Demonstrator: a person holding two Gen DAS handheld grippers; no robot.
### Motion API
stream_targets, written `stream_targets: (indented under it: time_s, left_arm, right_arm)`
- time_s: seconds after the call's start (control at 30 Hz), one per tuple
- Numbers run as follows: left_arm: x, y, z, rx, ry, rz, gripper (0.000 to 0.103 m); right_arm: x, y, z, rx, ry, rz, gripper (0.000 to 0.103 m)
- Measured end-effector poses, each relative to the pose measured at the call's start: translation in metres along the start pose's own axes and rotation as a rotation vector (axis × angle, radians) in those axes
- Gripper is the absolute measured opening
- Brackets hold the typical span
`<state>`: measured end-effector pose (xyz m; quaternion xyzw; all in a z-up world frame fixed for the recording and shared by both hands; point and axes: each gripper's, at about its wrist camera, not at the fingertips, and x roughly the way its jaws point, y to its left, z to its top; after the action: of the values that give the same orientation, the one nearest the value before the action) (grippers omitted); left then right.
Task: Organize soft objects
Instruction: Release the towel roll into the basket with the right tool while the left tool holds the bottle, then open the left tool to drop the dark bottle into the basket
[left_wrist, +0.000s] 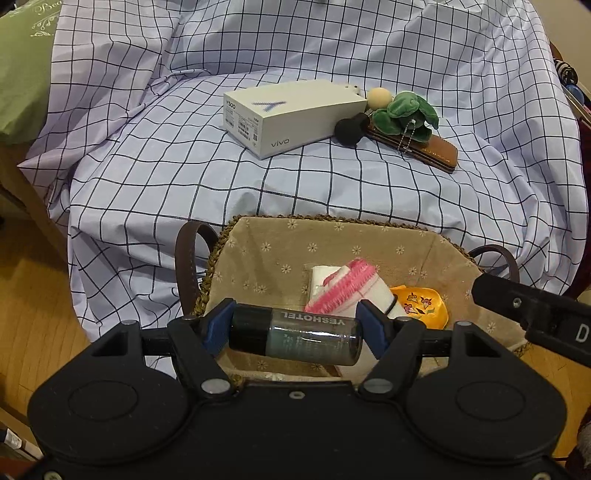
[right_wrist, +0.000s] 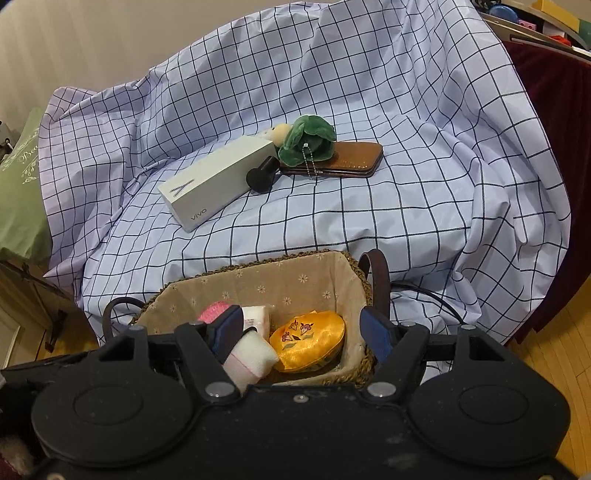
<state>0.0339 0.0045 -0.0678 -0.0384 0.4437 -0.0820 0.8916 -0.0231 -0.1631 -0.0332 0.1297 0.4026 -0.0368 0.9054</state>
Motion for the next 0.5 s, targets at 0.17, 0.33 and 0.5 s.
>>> stream_targets:
  time_s: [0.17, 0.33, 0.5]
  left_arm:
    - [-0.0004, -0.0002, 0.0008, -0.003, -0.002, -0.003, 0.067]
    - [-0.0009, -0.0005, 0.0011, 0.0, -0.003, -0.003, 0.069]
    - [-0.0009, 0.0, 0.0014, -0.002, -0.002, -0.005, 0.069]
  right_arm:
    - [0.0, -0.0003, -0.0004, 0.001, -0.003, -0.001, 0.071]
    - [0.0005, -0.0008, -0.0006, 0.001, -0.001, 0.0, 0.071]
    - [0.0006, -0.0007, -0.0008, 0.0, 0.0, 0.0, 0.071]
